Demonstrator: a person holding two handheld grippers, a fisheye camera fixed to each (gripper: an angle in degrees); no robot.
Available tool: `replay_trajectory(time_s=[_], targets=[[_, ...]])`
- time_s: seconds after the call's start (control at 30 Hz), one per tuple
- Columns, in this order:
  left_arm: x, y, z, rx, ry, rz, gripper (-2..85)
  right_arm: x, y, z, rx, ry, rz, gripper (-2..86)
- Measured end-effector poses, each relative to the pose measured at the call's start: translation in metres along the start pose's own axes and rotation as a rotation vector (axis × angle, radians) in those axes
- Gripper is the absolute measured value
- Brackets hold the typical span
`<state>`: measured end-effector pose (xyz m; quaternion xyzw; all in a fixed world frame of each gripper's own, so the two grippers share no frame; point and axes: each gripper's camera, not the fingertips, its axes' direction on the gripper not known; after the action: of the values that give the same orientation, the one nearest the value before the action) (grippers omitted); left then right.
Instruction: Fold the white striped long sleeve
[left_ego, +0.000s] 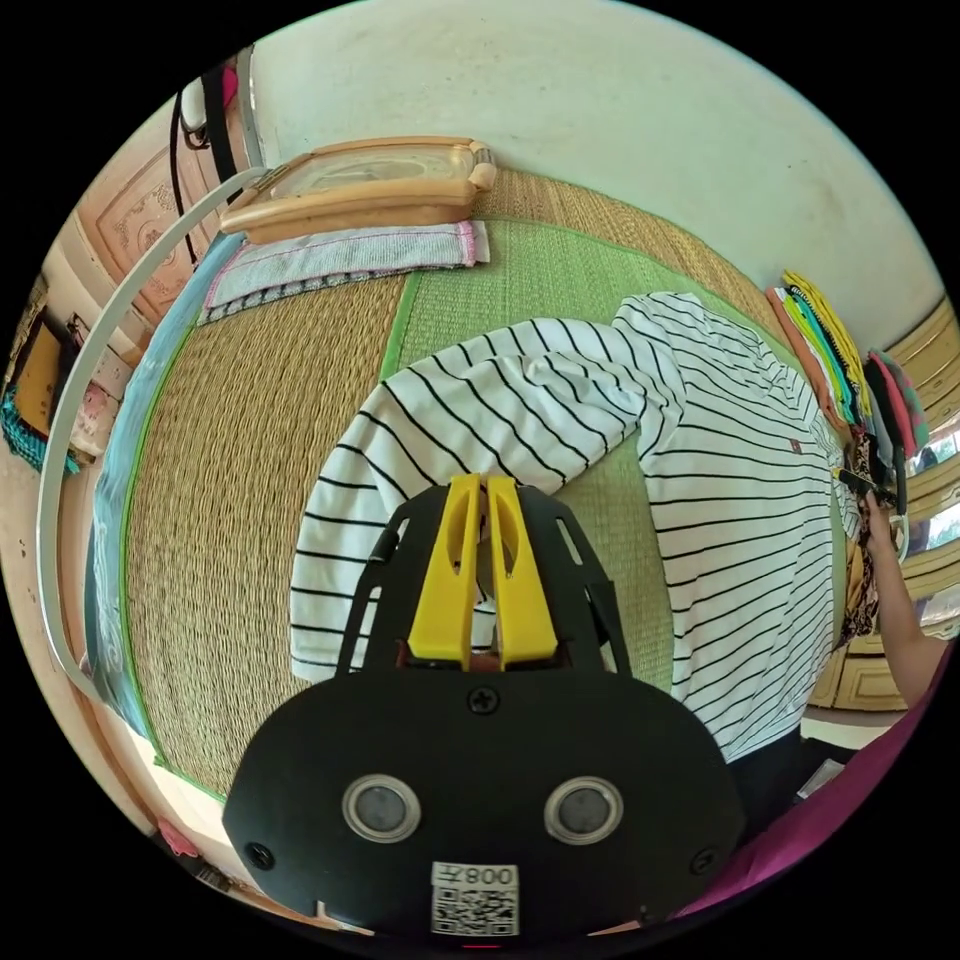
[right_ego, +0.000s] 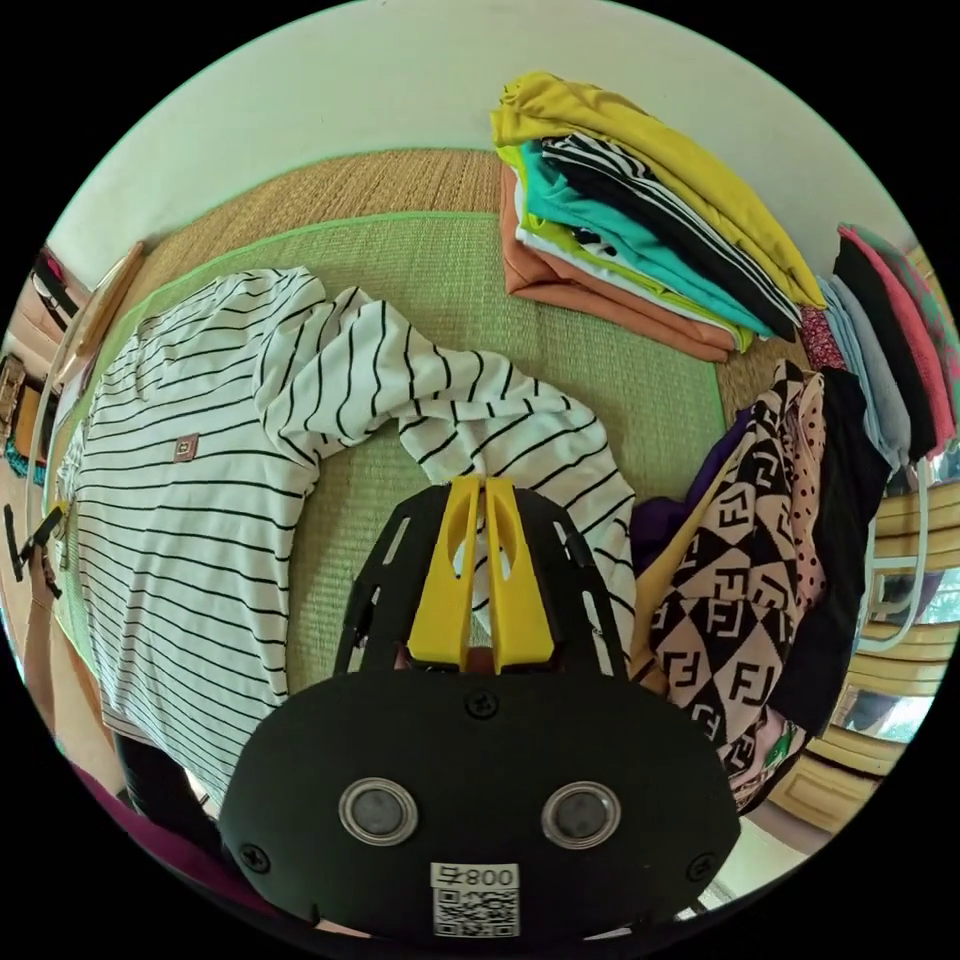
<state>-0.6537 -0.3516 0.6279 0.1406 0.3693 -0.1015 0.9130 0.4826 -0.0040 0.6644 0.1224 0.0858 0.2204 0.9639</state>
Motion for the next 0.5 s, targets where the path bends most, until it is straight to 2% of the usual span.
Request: replay_trajectory(time_s=[0.1,0.17,0.27,0.43,0.5], targets=[[-0.008,-0.014,-0.002,0.012,-0.103,-0.029,1.3,0.014,-0.024,0.008,-0.022,0.184,0.022,0.7],[-0.016,-0.024,-0.005,0.023,-0.158,-0.055,1.1,0.030,-0.035,0.010,-0.027,0.218,0.060,0.6],[-0.023,-0.028,-0.007,0.045,-0.121,-0.080,1.4,0.049,-0.038,0.010,-0.017,0.108,0.102,1.2],[-0.026,-0.014,-0.008,0.052,-0.053,-0.099,3.8,0.046,-0.008,0.025,-0.041,0.116,0.092,5.2],[-0.030,-0.008,-0.011,0.074,0.000,-0.109,4.8,0.053,0.010,0.019,-0.013,0.063,0.106,6.3]])
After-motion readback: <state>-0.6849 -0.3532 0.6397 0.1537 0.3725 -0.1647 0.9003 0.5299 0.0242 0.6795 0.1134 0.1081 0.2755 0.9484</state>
